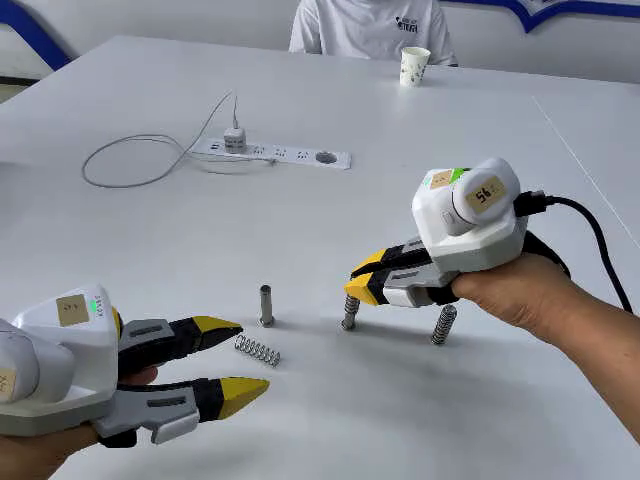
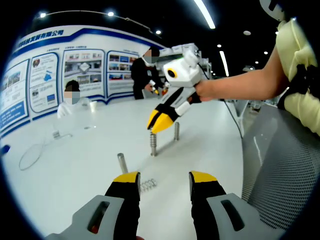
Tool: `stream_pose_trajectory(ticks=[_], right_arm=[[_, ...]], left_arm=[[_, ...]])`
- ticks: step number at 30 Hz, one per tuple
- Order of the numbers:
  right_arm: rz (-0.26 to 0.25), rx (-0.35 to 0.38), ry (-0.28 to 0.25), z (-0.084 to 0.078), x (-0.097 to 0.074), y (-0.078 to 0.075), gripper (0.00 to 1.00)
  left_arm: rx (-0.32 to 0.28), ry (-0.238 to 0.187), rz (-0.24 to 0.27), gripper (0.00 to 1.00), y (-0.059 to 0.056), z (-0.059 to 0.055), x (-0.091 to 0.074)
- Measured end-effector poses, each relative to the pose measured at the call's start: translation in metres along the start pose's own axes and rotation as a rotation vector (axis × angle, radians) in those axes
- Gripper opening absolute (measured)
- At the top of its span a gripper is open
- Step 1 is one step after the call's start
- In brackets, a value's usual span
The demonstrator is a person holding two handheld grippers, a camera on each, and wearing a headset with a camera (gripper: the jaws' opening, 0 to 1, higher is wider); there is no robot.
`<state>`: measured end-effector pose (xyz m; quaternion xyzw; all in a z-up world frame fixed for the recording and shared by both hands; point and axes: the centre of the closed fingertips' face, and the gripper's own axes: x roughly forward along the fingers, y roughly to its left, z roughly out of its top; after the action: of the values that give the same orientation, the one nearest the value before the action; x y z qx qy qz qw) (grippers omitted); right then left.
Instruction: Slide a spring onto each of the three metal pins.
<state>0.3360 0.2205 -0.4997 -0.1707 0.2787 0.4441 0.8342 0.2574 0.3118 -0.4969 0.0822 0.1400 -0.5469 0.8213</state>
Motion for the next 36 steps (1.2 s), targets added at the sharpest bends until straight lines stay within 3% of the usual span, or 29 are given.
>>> stream_pose_trajectory(ticks=[19,36], right_arm=[[-0.001,0.012,0.034,-0.014,0.013,0.001,0.12],[-0.007,0.024,0.029,-0.018,0.012,0.0,0.16]], left_arm=[[-0.006,0.002,0.005,0.4,0.0,-0.003,0.0],[-0.009,0.0,0.005,0.4,0.0,-0.003,0.001]])
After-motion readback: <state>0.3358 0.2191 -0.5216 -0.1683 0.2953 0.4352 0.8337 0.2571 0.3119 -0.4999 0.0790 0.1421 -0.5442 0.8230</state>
